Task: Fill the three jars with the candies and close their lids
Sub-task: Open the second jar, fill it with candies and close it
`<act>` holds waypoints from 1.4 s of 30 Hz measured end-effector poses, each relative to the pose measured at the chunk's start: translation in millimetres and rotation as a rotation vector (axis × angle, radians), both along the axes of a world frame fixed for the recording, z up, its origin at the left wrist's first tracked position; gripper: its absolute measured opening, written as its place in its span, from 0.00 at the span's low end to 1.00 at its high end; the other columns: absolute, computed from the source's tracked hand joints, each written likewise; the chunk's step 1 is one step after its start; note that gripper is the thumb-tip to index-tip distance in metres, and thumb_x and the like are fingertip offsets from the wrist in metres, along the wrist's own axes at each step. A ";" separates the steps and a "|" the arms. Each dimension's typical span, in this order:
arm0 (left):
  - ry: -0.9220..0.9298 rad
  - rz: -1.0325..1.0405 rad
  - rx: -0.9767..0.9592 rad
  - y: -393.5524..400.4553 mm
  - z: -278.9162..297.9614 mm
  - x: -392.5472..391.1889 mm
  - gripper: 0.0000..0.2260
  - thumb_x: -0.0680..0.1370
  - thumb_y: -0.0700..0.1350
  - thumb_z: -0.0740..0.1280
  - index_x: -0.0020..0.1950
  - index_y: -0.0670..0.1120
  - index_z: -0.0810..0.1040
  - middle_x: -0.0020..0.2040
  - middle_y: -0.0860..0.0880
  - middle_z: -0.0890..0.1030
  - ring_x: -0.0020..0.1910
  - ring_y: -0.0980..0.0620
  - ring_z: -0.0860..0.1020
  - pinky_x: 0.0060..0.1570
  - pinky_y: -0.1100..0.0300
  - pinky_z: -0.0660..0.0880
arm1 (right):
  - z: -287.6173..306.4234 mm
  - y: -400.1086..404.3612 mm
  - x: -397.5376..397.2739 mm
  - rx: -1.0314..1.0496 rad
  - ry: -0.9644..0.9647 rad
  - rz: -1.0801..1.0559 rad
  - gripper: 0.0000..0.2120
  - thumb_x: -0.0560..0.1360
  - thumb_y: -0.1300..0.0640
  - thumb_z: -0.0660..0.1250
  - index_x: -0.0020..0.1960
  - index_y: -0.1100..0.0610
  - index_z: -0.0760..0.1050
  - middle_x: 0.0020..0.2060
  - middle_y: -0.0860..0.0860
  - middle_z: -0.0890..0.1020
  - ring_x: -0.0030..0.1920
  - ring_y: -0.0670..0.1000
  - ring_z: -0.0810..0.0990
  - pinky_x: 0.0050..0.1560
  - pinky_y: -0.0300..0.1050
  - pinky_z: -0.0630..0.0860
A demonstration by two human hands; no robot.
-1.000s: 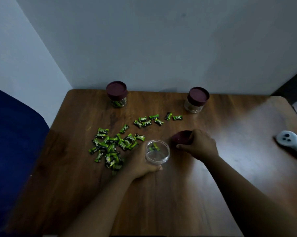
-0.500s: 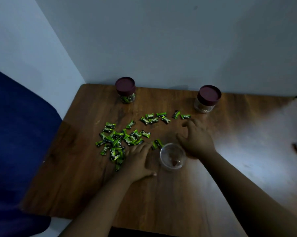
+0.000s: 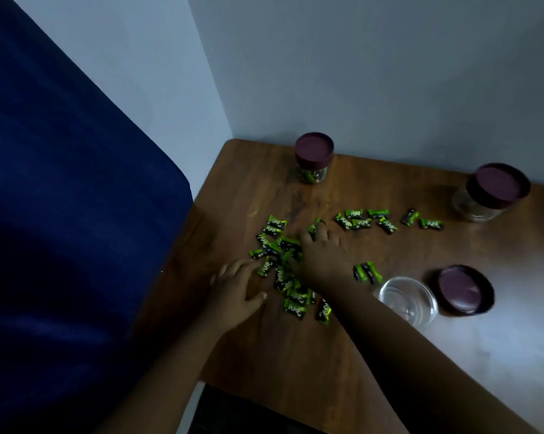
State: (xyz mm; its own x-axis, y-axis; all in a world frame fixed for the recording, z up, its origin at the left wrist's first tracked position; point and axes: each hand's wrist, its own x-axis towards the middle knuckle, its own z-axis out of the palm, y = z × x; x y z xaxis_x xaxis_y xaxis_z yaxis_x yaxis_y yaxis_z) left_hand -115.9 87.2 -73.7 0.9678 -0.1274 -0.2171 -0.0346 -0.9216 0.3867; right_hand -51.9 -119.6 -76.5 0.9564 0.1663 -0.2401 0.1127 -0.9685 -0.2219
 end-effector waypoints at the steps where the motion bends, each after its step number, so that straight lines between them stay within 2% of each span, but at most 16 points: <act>1: 0.003 -0.004 0.002 4.2 -1.3 4.4 0.28 0.75 0.54 0.73 0.74 0.55 0.71 0.73 0.56 0.70 0.71 0.49 0.68 0.65 0.53 0.64 | -3.2 5.1 2.4 0.009 0.029 0.051 0.34 0.76 0.39 0.64 0.78 0.47 0.60 0.76 0.61 0.63 0.73 0.67 0.65 0.68 0.63 0.69; 3: 0.015 -0.017 0.008 9.9 -3.4 14.8 0.28 0.75 0.55 0.72 0.74 0.54 0.71 0.73 0.56 0.70 0.71 0.49 0.67 0.66 0.52 0.64 | -8.8 11.0 3.6 -0.034 0.076 0.138 0.33 0.78 0.42 0.64 0.80 0.44 0.57 0.77 0.58 0.61 0.75 0.66 0.61 0.68 0.61 0.70; 8: -0.035 -0.159 -0.005 9.4 -7.8 53.7 0.29 0.76 0.54 0.70 0.76 0.54 0.68 0.75 0.53 0.68 0.72 0.47 0.67 0.68 0.52 0.66 | -11.4 13.5 5.2 0.021 -0.001 0.126 0.19 0.80 0.57 0.63 0.70 0.53 0.72 0.62 0.59 0.73 0.59 0.63 0.76 0.52 0.52 0.76; 10: -0.040 -0.255 0.012 -0.5 -12.1 73.0 0.31 0.76 0.55 0.69 0.78 0.56 0.64 0.77 0.50 0.64 0.73 0.44 0.64 0.69 0.49 0.68 | -7.3 10.1 10.1 0.174 0.013 -0.029 0.14 0.78 0.60 0.65 0.63 0.55 0.78 0.58 0.59 0.77 0.56 0.61 0.79 0.49 0.45 0.72; 13: -0.024 -0.404 0.137 -19.4 -23.1 95.0 0.31 0.78 0.56 0.68 0.79 0.56 0.62 0.79 0.46 0.59 0.71 0.40 0.63 0.66 0.45 0.71 | 3.2 1.9 14.8 0.494 -0.032 -0.441 0.10 0.75 0.66 0.68 0.53 0.56 0.83 0.48 0.55 0.84 0.47 0.54 0.84 0.44 0.43 0.77; 16: -0.092 -0.473 0.197 -32.9 -30.8 106.5 0.21 0.80 0.49 0.66 0.72 0.53 0.69 0.74 0.44 0.65 0.65 0.40 0.68 0.61 0.46 0.74 | 10.1 -7.3 7.7 0.627 -0.034 -0.635 0.07 0.76 0.65 0.71 0.51 0.56 0.81 0.41 0.48 0.84 0.36 0.36 0.81 0.30 0.26 0.70; 18: -0.102 -0.506 0.160 -34.2 -33.7 111.4 0.19 0.79 0.39 0.63 0.69 0.50 0.72 0.70 0.44 0.69 0.62 0.39 0.70 0.57 0.46 0.76 | 11.8 -13.2 0.6 0.515 -0.042 -0.631 0.08 0.77 0.65 0.70 0.55 0.58 0.82 0.47 0.51 0.85 0.37 0.38 0.81 0.34 0.27 0.71; 20: -0.094 -0.554 0.130 -31.2 -36.7 114.3 0.22 0.76 0.32 0.61 0.68 0.47 0.72 0.70 0.43 0.69 0.63 0.39 0.70 0.56 0.45 0.76 | 12.5 -16.5 -6.8 0.319 0.003 -0.556 0.13 0.77 0.64 0.68 0.61 0.57 0.81 0.56 0.56 0.82 0.51 0.53 0.83 0.48 0.41 0.77; 22: -0.087 -0.576 0.094 -26.4 -38.2 117.0 0.19 0.75 0.31 0.62 0.64 0.45 0.75 0.71 0.44 0.69 0.66 0.39 0.69 0.59 0.46 0.75 | 9.4 -12.8 -15.2 0.164 0.105 -0.466 0.18 0.77 0.59 0.68 0.67 0.56 0.77 0.62 0.59 0.76 0.60 0.62 0.79 0.57 0.49 0.77; 25: -0.064 -0.551 0.013 -21.3 -36.3 120.5 0.11 0.76 0.34 0.62 0.55 0.45 0.77 0.69 0.45 0.72 0.65 0.40 0.70 0.58 0.50 0.72 | -1.2 5.4 -33.5 -0.008 0.182 -0.320 0.26 0.79 0.45 0.65 0.76 0.48 0.66 0.73 0.59 0.65 0.68 0.66 0.71 0.64 0.58 0.74; 29: -0.068 -0.499 -0.077 -13.1 -33.4 119.7 0.10 0.76 0.33 0.63 0.51 0.46 0.77 0.65 0.47 0.74 0.61 0.41 0.71 0.54 0.53 0.70 | -16.4 19.6 -37.9 -0.199 0.120 -0.187 0.28 0.82 0.46 0.60 0.80 0.45 0.58 0.74 0.61 0.64 0.65 0.67 0.70 0.62 0.58 0.74; 33: -0.045 -0.390 -0.272 -5.9 -30.1 116.4 0.12 0.74 0.31 0.61 0.48 0.46 0.78 0.59 0.48 0.76 0.57 0.43 0.74 0.54 0.53 0.73 | -11.1 29.4 -22.8 -0.286 0.044 -0.129 0.16 0.82 0.53 0.61 0.68 0.55 0.71 0.58 0.60 0.75 0.54 0.63 0.78 0.47 0.56 0.78; 36: 0.003 -0.220 -0.472 -7.0 -25.1 114.1 0.14 0.74 0.28 0.61 0.45 0.46 0.79 0.55 0.49 0.75 0.53 0.49 0.76 0.53 0.59 0.72 | -4.4 25.9 -8.7 -0.095 0.070 -0.211 0.08 0.78 0.58 0.65 0.56 0.58 0.76 0.51 0.58 0.78 0.48 0.60 0.81 0.46 0.55 0.82; 38: 0.063 -0.105 -0.567 -10.4 -18.2 112.6 0.15 0.77 0.30 0.62 0.43 0.50 0.77 0.53 0.51 0.74 0.49 0.53 0.75 0.46 0.63 0.70 | 0.4 18.0 -1.3 0.239 0.085 -0.434 0.03 0.77 0.62 0.67 0.47 0.57 0.79 0.40 0.50 0.84 0.39 0.49 0.85 0.40 0.42 0.82; 39: 0.099 -0.060 -0.606 -12.4 -14.8 111.6 0.16 0.78 0.31 0.61 0.42 0.53 0.76 0.53 0.51 0.73 0.47 0.54 0.75 0.42 0.64 0.69 | 3.7 14.3 0.1 0.439 0.087 -0.576 0.06 0.76 0.64 0.68 0.42 0.56 0.79 0.33 0.47 0.84 0.33 0.43 0.84 0.36 0.37 0.80; 42: 0.189 0.021 -0.666 -21.6 -4.4 105.2 0.16 0.80 0.34 0.60 0.43 0.55 0.75 0.55 0.51 0.73 0.43 0.51 0.77 0.36 0.60 0.72 | 14.9 -3.5 -7.5 0.988 0.130 -0.888 0.04 0.75 0.69 0.72 0.42 0.63 0.80 0.33 0.54 0.83 0.34 0.52 0.84 0.39 0.48 0.84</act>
